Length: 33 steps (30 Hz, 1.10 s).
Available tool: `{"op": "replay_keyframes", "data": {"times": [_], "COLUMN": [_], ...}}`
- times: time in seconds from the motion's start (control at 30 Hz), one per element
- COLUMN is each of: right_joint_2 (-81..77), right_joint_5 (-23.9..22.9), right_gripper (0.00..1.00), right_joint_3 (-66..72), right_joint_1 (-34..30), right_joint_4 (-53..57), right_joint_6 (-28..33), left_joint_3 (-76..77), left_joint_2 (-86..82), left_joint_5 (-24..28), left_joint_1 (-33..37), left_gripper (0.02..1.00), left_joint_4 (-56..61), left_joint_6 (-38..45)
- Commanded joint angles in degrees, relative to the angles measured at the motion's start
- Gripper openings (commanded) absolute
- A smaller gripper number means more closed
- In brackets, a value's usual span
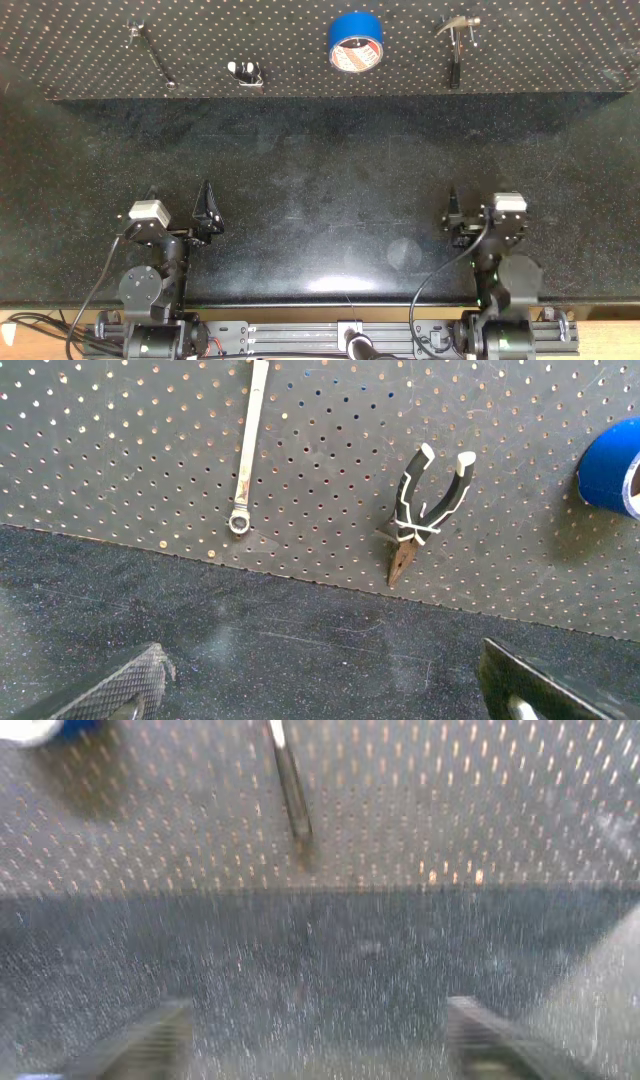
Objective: Place Tools Onto Pegboard
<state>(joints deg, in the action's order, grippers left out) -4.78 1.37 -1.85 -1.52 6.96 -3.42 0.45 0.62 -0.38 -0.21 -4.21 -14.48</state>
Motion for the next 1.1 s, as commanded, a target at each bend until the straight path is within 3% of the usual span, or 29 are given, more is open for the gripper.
{"op": "replay_keyframes", "data": {"times": [0.03,1.1], "right_joint_2": [4.8,4.7], "right_joint_5": [-1.0,-0.9], "right_gripper": [0.976,0.976], "right_joint_3": [0.9,1.1], "right_joint_1": [0.4,0.4], "right_joint_4": [-1.7,-1.9], "right_joint_6": [1.6,1.6], "left_joint_3": [-0.1,-0.1], "left_joint_2": [-0.4,-0.4], "left_joint_5": [-0.5,-0.5], "left_joint_1": [-0.2,-0.2], "left_gripper": [0.996,0.996], "left_joint_4": [-0.2,-0.2], "left_joint_6": [-0.1,-0.1]}}
